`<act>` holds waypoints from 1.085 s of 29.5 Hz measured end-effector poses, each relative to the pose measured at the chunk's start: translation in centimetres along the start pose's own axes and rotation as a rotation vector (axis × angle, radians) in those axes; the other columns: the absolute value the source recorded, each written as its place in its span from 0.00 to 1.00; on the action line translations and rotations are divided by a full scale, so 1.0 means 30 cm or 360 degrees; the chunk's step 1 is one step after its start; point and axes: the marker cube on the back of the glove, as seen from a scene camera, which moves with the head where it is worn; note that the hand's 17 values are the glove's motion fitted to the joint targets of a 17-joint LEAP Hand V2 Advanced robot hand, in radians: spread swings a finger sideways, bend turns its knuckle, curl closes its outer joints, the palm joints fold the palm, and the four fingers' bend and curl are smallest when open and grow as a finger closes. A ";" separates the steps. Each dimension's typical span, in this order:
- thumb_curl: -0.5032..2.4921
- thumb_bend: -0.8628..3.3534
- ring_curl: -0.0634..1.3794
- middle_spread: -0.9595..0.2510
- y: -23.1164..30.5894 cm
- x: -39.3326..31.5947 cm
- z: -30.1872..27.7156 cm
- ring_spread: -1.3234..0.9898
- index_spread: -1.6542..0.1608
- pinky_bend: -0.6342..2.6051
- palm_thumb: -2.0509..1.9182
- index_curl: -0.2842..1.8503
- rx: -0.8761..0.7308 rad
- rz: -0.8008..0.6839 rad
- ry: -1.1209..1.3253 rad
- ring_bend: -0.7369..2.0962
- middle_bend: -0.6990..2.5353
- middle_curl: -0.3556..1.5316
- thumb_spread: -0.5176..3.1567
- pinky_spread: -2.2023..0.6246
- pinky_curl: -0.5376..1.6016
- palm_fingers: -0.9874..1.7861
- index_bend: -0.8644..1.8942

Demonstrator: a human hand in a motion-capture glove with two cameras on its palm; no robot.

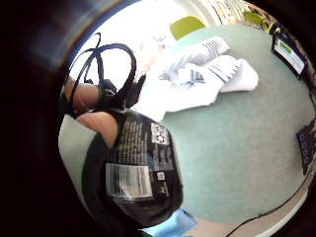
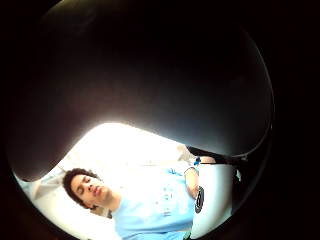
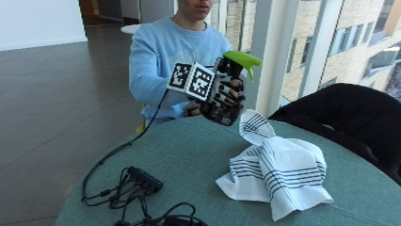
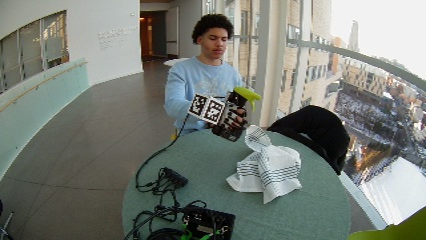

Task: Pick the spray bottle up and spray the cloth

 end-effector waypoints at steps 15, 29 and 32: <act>0.40 0.20 0.31 0.71 0.030 -0.244 0.437 0.56 0.78 0.28 0.77 0.30 0.0073 -0.0415 -0.0339 0.41 0.29 0.43 0.32 0.80 0.43 0.76 0.36; 0.40 0.20 0.30 0.71 -0.111 -0.092 0.786 0.55 0.77 0.28 0.77 0.31 0.0060 -0.0440 -0.0318 0.41 0.28 0.43 0.32 0.80 0.43 0.75 0.36; 0.40 0.20 0.30 0.71 -0.120 -0.067 0.799 0.55 0.77 0.28 0.77 0.31 0.0071 -0.0416 -0.0294 0.41 0.28 0.43 0.32 0.80 0.43 0.75 0.36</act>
